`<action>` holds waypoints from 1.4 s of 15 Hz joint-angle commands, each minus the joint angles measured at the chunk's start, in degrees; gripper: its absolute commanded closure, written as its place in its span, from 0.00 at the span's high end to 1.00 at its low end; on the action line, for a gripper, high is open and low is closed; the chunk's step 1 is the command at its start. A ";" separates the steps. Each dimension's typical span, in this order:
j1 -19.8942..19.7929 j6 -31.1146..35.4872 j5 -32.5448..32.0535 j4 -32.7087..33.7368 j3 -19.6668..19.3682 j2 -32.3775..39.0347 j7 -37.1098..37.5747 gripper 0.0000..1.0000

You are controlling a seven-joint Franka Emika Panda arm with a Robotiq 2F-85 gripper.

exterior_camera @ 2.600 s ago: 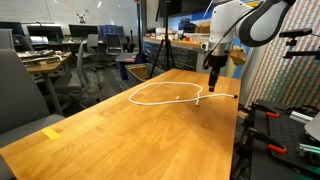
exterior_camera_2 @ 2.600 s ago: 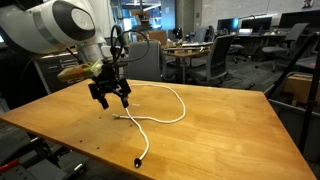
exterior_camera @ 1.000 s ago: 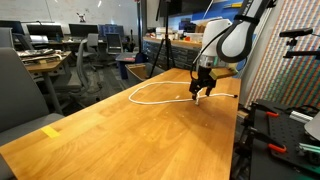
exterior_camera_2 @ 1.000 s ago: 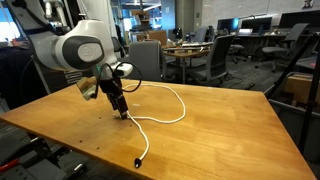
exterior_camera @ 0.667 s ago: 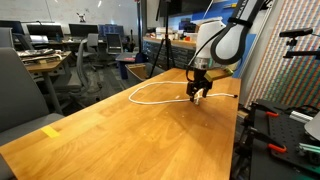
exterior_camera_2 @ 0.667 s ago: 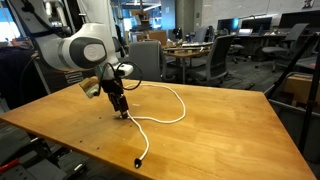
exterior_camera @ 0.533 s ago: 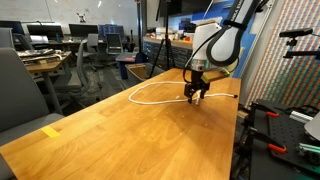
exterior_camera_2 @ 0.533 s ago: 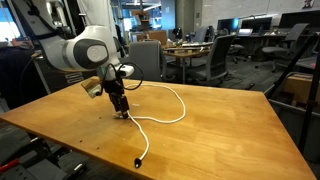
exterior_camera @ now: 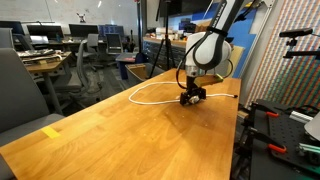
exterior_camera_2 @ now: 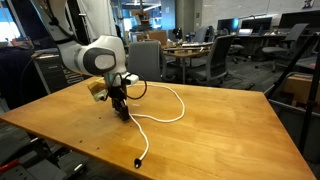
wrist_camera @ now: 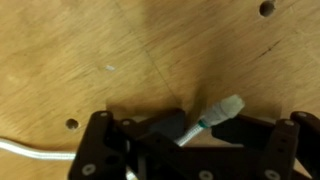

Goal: Tie a knot using the white chord

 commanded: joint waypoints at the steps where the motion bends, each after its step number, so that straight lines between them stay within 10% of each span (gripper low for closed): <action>1: -2.95 -0.97 3.66 0.32 3.82 0.34 -5.13 0.10; 11: 12.20 -8.52 -15.41 -5.35 2.92 -17.47 -2.59 0.10; 12: 10.83 -10.40 -14.72 -4.21 3.92 -17.18 -3.52 0.35; 16: 6.92 -23.21 -14.98 -2.13 3.89 -18.16 -8.40 0.57; 17: 7.58 -16.52 -13.94 -3.12 5.07 -16.82 -4.76 0.41; 18: 6.56 -19.65 -14.18 -2.70 4.97 -16.89 -6.26 0.73; 21: 6.22 -14.03 -10.79 -5.11 6.78 -18.42 -5.75 0.96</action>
